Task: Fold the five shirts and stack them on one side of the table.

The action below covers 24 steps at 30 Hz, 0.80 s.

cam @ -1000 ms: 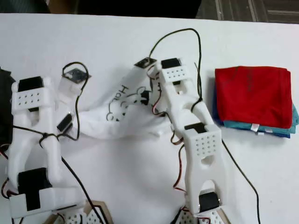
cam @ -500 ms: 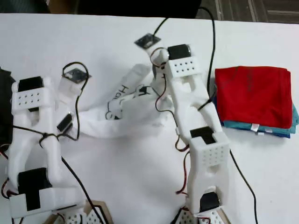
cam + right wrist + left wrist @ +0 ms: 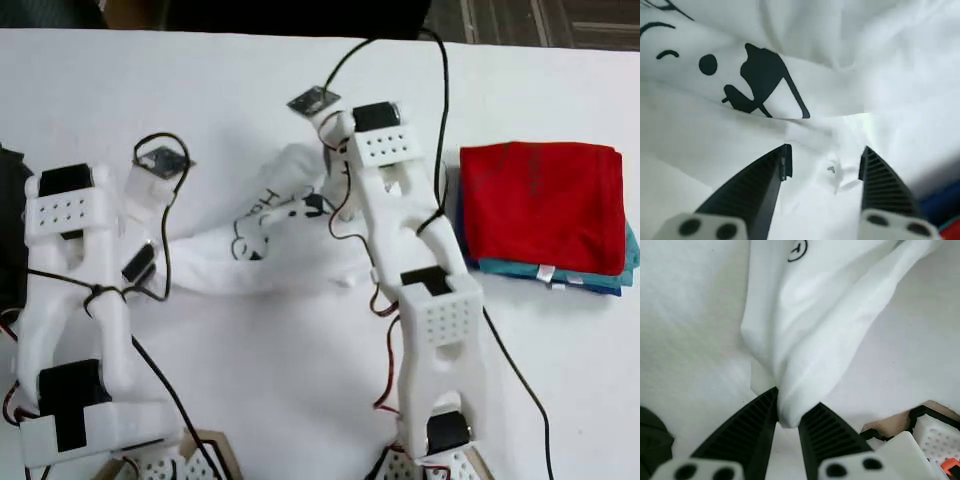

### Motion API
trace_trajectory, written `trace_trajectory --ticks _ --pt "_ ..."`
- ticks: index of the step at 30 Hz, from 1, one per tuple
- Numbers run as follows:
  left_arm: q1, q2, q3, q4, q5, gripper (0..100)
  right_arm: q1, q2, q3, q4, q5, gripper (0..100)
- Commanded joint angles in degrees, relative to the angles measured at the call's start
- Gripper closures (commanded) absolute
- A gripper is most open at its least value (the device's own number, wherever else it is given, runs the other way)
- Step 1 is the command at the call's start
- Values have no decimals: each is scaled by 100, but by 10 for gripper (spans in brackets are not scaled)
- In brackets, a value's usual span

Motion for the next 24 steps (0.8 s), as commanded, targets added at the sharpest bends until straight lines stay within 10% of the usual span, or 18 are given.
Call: trace_trajectory --ticks 1,24 --pt "0 -44 -189 26 9 975 -4 66 -237 -48 44 748" --pt "0 -44 -224 18 0 975 -4 347 -237 -154 0 836"
